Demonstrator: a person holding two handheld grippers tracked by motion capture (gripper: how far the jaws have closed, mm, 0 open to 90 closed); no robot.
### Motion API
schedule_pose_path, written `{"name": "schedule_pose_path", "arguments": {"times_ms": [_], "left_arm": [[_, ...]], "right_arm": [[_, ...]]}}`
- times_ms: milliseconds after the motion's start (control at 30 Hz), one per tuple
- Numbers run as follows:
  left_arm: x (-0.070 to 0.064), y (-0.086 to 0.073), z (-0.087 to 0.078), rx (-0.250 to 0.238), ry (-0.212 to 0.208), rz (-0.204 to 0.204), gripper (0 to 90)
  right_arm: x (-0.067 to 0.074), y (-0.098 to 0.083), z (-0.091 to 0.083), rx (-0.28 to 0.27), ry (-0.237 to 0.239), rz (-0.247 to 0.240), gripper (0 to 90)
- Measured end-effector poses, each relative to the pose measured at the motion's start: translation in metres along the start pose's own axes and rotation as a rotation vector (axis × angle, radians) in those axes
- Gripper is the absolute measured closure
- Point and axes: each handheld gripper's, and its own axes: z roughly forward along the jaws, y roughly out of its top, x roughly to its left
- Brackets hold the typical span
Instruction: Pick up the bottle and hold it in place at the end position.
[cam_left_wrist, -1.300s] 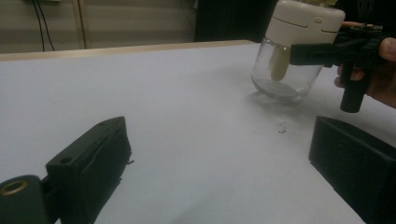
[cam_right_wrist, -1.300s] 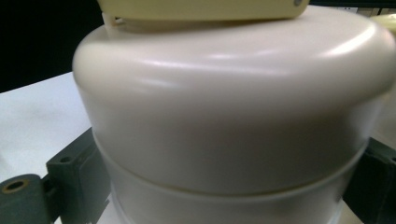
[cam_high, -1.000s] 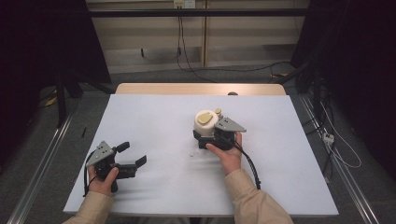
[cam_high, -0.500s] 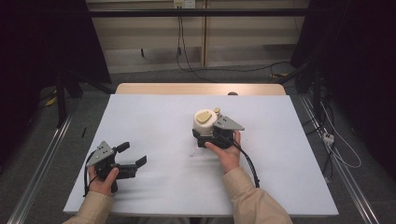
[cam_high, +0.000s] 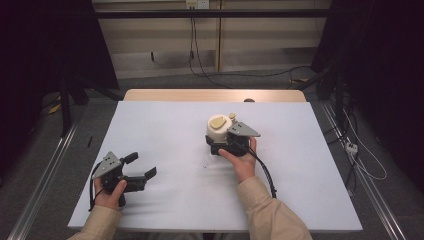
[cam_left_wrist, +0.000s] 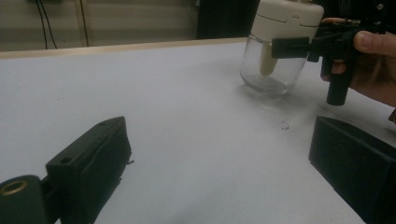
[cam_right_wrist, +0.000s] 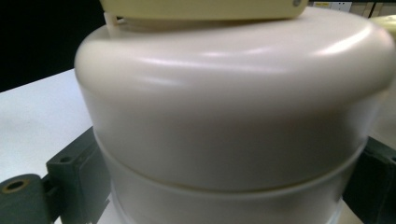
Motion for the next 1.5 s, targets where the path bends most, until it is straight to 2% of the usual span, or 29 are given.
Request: {"name": "schedule_pose_path", "arguments": {"times_ms": [733, 1067, 1500], "left_arm": [[0.001, 0.0, 0.0, 0.004, 0.001, 0.001, 4.8], [0.001, -0.001, 0.0, 0.003, -0.001, -0.006, 4.8], [0.001, -0.002, 0.0, 0.003, -0.003, -0.01, 4.8]], "right_arm": [[-0.009, -0.002, 0.007, 0.006, -0.022, 0.012, 5.1], [-0.005, 0.001, 0.013, 0.009, -0.011, -0.009, 5.1], [-0.004, -0.003, 0.017, 0.021, -0.007, -0.007, 5.1]]}}
